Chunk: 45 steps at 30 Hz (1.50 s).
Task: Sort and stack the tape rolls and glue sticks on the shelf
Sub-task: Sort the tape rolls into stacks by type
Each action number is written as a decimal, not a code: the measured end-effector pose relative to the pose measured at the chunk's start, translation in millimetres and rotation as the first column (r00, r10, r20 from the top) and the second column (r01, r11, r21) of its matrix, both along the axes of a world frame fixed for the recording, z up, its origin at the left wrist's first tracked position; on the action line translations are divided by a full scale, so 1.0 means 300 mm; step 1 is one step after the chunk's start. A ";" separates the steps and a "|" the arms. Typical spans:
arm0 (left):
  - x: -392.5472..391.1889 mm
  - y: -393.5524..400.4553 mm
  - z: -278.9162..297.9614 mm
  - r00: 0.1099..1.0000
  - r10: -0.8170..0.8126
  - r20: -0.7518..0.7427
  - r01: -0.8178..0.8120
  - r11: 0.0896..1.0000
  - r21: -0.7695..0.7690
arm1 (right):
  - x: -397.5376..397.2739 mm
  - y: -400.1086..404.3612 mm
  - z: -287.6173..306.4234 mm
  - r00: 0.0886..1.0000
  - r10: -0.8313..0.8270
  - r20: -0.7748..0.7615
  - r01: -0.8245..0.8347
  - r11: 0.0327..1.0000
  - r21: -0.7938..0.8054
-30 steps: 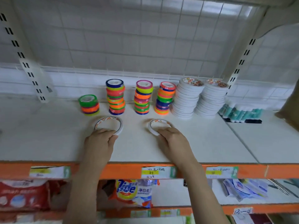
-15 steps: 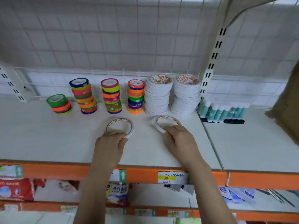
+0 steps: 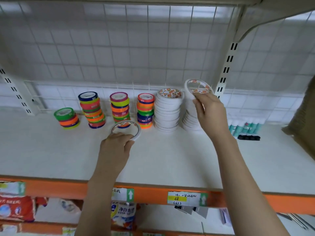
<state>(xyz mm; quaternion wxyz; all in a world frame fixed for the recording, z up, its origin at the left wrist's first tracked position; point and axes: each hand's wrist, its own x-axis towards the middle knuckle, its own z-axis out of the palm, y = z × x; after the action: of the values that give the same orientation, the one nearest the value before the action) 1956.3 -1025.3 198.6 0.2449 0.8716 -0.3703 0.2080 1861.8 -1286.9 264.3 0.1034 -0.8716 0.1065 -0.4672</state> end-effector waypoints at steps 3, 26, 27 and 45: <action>0.010 0.006 0.023 0.998 0.017 0.055 -0.015 0.999 -0.037 | 0.045 -0.089 0.032 0.996 -0.040 -0.081 0.037 0.999 -0.038; 0.035 -0.111 0.157 0.993 -0.072 0.093 0.082 0.990 -0.112 | -0.026 -0.056 -0.079 0.995 -0.045 -0.095 0.046 0.999 0.010; 0.039 -0.141 0.178 0.990 -0.094 0.101 0.104 0.989 -0.103 | -0.047 -0.037 -0.109 0.994 -0.061 -0.096 0.063 0.998 0.019; 0.157 -0.502 0.342 0.984 -0.131 0.118 0.098 0.963 0.252 | -0.131 0.010 -0.409 0.863 0.032 -0.505 0.117 0.958 0.262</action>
<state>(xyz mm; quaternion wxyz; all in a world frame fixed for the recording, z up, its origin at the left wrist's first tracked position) 2003.4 -1175.8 301.1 0.1217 0.8562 -0.4587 0.2041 1822.7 -1283.8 141.5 0.1853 -0.9366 0.2150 -0.2055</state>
